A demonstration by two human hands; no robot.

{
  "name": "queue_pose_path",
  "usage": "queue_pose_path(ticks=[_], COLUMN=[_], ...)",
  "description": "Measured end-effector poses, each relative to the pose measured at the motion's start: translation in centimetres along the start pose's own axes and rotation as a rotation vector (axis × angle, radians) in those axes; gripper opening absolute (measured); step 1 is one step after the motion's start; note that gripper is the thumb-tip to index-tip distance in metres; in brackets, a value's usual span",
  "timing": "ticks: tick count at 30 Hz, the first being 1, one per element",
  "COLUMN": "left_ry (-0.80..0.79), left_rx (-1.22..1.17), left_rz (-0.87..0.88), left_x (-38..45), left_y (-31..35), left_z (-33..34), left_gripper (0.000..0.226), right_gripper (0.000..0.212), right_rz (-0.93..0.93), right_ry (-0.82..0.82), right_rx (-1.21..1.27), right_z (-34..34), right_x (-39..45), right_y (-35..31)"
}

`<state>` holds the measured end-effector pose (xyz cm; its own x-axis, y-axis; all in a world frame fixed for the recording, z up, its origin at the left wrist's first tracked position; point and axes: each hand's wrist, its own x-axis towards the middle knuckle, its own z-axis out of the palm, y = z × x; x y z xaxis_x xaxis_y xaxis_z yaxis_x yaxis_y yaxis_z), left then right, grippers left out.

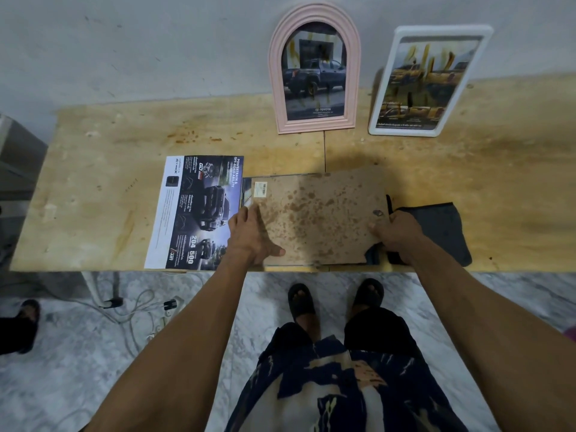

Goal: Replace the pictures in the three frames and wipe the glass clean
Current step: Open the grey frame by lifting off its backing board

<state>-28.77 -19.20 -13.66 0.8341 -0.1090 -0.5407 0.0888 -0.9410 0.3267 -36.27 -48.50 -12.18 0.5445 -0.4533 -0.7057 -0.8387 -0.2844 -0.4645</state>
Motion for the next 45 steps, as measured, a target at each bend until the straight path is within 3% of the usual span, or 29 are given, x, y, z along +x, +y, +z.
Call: queue_pose_path(ticks=[4,7,14,21,26,31,39,45], left_ry=[-0.024,-0.022,-0.009,0.035,0.016,0.02,0.052,0.083], left_rx=[0.058,0.08,0.09,0.081,0.121,0.122,0.097,0.086], left_rz=[0.016,0.035,0.045,0.073,0.058,0.053,0.046,0.04], left_x=[-0.3,-0.3,-0.4,0.2,-0.1,-0.1,0.8,0.9], left_y=[0.0,-0.1,0.0,-0.6,-0.2,0.1,-0.4,-0.1], left_z=[-0.2,-0.3,-0.2,0.4,0.7,0.5,1.2,1.4], left_gripper=[0.127,0.107,0.094,0.072,0.096,0.096,0.066,0.028], right_gripper=[0.027,0.013,0.033,0.029,0.028,0.028,0.023,0.029], right_rz=[0.015,0.022,0.151,0.135,0.105,0.099,0.146,0.161], right_ry=[-0.001,-0.007,-0.062,-0.102,-0.051,0.027,-0.004,-0.057], right_rx=[0.118,0.194,0.363,0.5,0.516,0.436,0.575,0.622], right_z=[0.3,0.7,0.8,1.3,1.0,0.8,-0.2,-0.8], right_x=[0.2,0.3,-0.1,-0.1,-0.3,0.1,0.3,0.4], right_y=[0.2,0.7,0.0,0.4,0.9,1.3,1.6,1.8])
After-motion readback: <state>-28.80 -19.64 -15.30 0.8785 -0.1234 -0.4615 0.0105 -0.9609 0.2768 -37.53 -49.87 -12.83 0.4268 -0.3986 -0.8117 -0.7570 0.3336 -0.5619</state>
